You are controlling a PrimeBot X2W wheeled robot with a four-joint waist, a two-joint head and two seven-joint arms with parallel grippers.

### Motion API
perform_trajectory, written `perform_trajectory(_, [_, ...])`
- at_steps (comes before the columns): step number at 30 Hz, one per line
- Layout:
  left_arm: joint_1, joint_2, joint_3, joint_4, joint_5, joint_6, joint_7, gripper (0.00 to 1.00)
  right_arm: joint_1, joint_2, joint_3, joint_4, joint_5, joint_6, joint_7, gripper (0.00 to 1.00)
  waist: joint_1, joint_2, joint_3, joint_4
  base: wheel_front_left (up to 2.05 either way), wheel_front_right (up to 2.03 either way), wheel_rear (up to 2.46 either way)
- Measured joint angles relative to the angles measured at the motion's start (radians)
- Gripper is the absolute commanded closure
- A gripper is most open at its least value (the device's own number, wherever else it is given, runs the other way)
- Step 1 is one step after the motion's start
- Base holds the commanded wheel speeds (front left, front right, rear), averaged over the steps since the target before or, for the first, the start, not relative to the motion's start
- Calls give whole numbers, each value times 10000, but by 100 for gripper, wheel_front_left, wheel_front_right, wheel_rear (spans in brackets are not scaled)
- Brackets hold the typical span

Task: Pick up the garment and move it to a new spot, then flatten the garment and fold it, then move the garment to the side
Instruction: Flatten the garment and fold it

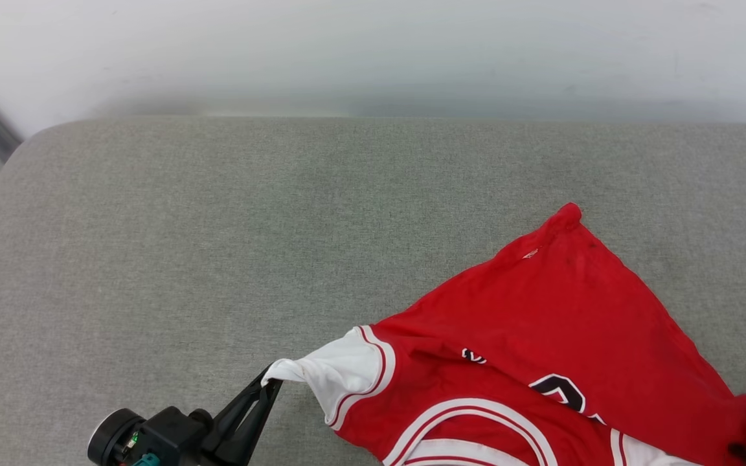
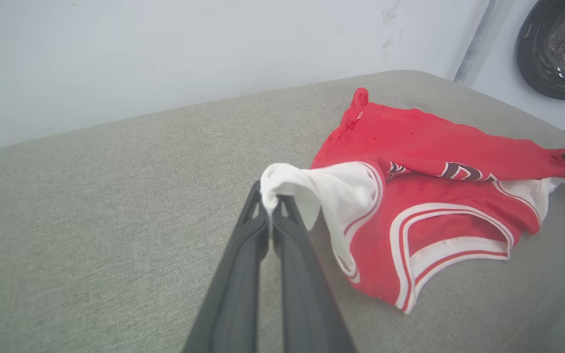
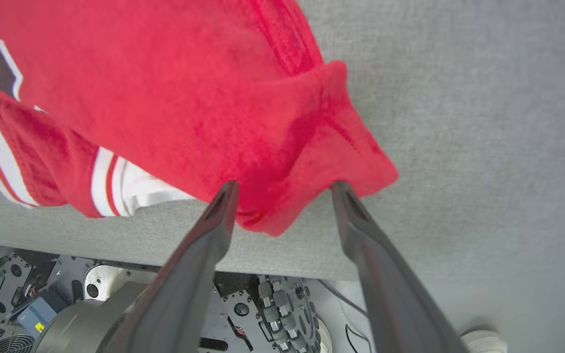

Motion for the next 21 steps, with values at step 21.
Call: perform_trajectory(21, [-1477, -520, -721, -1143, 1244, -405, -165, 100, -5878, -895, 2079, 378, -253, 0, 1745, 0, 3, 0, 1584, 1489, 0, 0, 0])
